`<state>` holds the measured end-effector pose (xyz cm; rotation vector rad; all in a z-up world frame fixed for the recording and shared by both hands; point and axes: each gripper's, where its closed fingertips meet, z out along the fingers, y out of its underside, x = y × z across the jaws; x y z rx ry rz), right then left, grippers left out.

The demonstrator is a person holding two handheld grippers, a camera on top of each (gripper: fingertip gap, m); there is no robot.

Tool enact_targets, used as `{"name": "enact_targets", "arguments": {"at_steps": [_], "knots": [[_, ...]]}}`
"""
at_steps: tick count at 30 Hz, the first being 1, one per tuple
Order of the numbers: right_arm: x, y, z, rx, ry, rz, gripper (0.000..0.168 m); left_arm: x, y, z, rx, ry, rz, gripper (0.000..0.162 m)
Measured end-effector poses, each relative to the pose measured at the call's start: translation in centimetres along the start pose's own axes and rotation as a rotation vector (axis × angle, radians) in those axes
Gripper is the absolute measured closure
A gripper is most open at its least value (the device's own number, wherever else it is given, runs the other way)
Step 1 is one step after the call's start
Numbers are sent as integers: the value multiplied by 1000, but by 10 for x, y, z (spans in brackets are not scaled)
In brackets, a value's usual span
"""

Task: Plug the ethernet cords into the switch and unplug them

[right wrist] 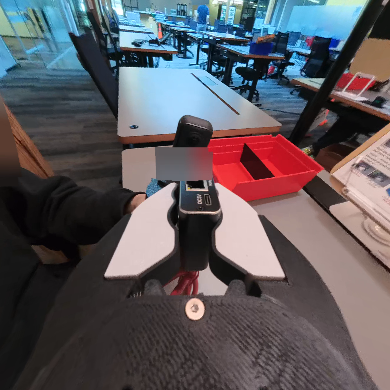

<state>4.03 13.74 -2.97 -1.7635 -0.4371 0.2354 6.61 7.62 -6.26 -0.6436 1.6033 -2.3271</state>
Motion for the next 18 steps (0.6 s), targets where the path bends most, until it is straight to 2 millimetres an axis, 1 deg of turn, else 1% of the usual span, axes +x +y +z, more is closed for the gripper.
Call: {"name": "enact_targets", "arguments": {"at_steps": [1,5,9,14,16,18], "knots": [[1,0,1,-10,-5,29,140,0,-1,-1,2,-4,2,148],[-2,0,3,0,-52,13,140,-1,-1,-3,-6,-5,-5,148],[1,1,5,38,-68,62,140,-3,-1,-7,-18,-25,23,148],[-3,-4,6,46,-90,-15,139,-4,-7,-6,43,-63,35,147],[-5,-3,8,21,-102,-34,139,-4,-6,-7,31,-80,70,147],[-8,-4,9,17,-114,-45,139,-3,-5,-9,4,-85,62,147]]}}
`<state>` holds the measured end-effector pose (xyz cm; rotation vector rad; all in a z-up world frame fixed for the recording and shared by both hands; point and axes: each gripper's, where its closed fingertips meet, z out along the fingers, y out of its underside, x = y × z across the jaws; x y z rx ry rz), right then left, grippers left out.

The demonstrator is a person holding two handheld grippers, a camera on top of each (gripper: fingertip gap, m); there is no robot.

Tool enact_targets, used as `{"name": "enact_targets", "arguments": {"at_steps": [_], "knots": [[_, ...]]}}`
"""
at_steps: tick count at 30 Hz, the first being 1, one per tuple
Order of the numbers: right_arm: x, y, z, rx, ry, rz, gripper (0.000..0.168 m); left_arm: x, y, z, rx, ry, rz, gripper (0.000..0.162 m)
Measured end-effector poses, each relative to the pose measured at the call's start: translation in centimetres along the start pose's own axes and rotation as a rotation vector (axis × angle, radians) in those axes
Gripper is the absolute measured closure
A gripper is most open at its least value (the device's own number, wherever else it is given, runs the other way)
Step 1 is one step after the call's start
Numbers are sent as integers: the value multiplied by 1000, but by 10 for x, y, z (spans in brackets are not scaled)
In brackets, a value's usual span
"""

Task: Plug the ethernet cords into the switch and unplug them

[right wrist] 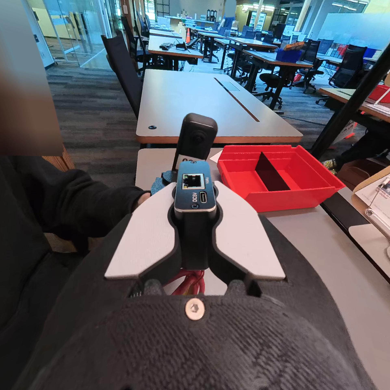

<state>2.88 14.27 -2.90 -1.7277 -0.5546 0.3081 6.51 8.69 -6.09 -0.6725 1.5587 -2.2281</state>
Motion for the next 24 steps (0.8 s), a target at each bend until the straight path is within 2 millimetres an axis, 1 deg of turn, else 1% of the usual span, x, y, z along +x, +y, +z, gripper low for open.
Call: {"name": "enact_targets", "arguments": {"at_steps": [2,4,6,9,20,24], "knots": [[0,0,0,-6,8,-23,139,0,1,0,18,31,-84,147],[0,5,3,-32,9,-47,139,-1,4,0,60,77,-165,147],[0,6,3,-41,14,-57,139,0,4,0,93,112,-204,147],[0,14,6,-103,17,-76,139,-1,9,0,116,154,-262,147],[7,21,11,-126,43,-65,140,-7,12,-5,180,191,-345,147],[13,22,9,-91,48,-10,140,-11,14,-5,170,154,-331,147]]}}
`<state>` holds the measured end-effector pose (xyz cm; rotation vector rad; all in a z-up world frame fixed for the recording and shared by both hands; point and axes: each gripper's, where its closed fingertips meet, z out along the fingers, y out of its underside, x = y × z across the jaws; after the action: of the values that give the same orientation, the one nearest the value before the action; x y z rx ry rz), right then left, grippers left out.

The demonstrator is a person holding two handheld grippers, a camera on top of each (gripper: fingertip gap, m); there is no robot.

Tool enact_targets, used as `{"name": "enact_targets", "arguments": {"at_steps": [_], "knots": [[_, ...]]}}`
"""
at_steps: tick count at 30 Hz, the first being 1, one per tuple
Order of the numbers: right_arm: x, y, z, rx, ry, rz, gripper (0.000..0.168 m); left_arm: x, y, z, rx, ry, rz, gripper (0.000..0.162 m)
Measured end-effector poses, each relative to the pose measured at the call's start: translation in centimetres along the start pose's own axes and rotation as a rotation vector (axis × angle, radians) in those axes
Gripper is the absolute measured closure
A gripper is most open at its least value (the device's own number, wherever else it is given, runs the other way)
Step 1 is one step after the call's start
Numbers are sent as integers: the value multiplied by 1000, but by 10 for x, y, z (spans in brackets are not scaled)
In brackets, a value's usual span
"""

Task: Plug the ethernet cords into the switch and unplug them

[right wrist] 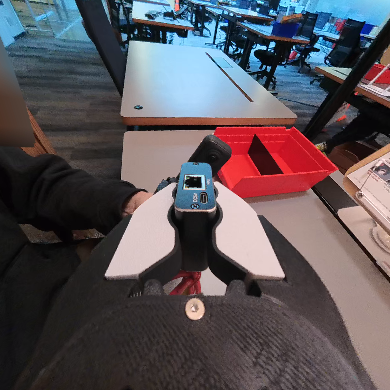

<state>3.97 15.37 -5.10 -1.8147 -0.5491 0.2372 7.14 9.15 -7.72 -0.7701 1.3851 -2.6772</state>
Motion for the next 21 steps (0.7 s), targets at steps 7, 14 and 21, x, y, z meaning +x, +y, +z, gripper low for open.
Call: {"name": "enact_targets", "arguments": {"at_steps": [7,14,21], "knots": [[4,4,-2,-8,17,43,141,-2,2,1,35,33,-76,146],[13,1,-7,13,55,49,141,-6,0,1,26,-16,-61,147],[18,-7,-14,73,58,114,140,-8,-1,2,-74,-154,83,148]]}}
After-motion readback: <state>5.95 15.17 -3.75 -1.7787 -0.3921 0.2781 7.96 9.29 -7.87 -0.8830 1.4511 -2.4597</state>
